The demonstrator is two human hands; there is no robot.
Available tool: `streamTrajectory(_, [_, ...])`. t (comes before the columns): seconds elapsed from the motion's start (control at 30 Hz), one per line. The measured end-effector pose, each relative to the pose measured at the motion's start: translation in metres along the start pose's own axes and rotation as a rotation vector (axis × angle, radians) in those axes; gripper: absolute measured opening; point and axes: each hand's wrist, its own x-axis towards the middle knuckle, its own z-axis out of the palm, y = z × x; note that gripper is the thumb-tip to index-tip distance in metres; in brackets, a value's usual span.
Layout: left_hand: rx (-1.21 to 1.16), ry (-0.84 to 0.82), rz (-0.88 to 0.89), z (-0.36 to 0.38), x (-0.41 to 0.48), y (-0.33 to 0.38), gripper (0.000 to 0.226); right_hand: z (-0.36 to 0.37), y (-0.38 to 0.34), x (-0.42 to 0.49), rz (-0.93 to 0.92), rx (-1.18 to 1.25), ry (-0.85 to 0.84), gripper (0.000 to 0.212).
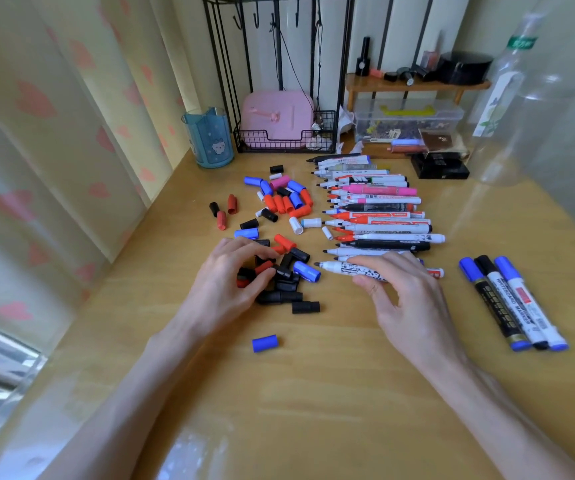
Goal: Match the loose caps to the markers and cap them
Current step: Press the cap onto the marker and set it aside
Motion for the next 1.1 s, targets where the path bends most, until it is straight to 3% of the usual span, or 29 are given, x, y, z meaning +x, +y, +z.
streamTrajectory(0.47, [-0.072, 0.029, -0.028, 0.004, 0.008, -0.011, 0.007, -0.004, 0.002, 0.002, 0.037, -0.006, 0.026, 0.023])
streamTrajectory(0.73, [0.072, 0.165, -0.072, 0.017, 0.065, -0.018, 0.021, -0.002, 0.005, 0.002, 0.079, 0.005, 0.042, 0.024])
streamTrajectory(0.93, [0.201, 0.066, -0.175, 0.040, 0.142, -0.035, 0.041, -0.004, 0.006, 0.004, 0.105, -0.001, 0.035, 0.027])
streamTrajectory(1.1, [0.264, 0.004, -0.226, 0.047, 0.171, -0.044, 0.036, -0.004, 0.011, 0.005, 0.116, -0.017, 0.078, 0.026])
